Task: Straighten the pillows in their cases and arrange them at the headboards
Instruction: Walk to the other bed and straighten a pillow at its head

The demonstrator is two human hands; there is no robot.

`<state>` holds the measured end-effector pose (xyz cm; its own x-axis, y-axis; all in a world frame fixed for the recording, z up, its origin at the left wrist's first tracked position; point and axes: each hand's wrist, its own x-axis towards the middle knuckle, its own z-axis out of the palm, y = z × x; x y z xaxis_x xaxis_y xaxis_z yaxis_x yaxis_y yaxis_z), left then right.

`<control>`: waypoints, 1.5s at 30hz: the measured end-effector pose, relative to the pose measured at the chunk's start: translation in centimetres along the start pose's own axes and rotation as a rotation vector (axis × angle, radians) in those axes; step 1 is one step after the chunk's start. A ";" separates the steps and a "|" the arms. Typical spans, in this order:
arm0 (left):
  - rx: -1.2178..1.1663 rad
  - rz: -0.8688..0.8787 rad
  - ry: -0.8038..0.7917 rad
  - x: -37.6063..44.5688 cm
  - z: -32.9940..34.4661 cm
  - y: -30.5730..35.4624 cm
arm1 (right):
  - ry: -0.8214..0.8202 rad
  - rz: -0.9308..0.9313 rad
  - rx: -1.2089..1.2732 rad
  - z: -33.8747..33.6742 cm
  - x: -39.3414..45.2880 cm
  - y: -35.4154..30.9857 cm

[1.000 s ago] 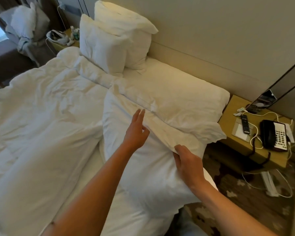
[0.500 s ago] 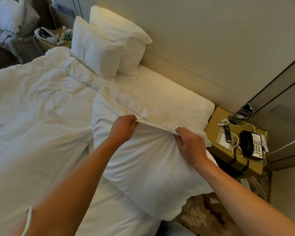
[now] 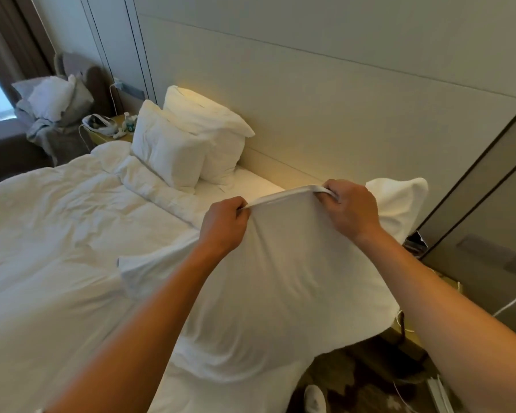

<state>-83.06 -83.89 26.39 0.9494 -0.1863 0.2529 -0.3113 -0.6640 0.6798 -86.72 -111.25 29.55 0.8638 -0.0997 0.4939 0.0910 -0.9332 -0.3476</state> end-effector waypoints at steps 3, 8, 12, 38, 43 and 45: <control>0.067 -0.028 -0.030 2.0 3.7 2.1 | -0.055 0.006 0.067 1.0 2.0 5.5; 0.229 -0.150 -0.171 3.1 12.1 2.7 | -0.244 0.033 0.153 6.3 3.0 13.5; 0.275 -0.288 -0.221 2.7 17.6 2.4 | -0.468 -0.064 0.111 10.3 2.9 16.8; 0.203 -0.545 -0.294 7.4 16.7 -6.6 | -0.423 -0.095 0.153 17.1 5.9 17.5; 0.179 -0.440 -0.224 8.8 16.2 -8.7 | -0.408 -0.118 -0.071 18.1 6.9 18.4; 0.165 -0.436 -0.202 9.4 15.9 -9.4 | -0.470 -0.049 -0.143 18.7 7.2 18.4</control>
<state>-70.59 -90.94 11.41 0.9837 0.0085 -0.1794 0.1112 -0.8135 0.5708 -69.54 -122.64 11.81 0.9933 0.0812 0.0819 0.0964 -0.9743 -0.2038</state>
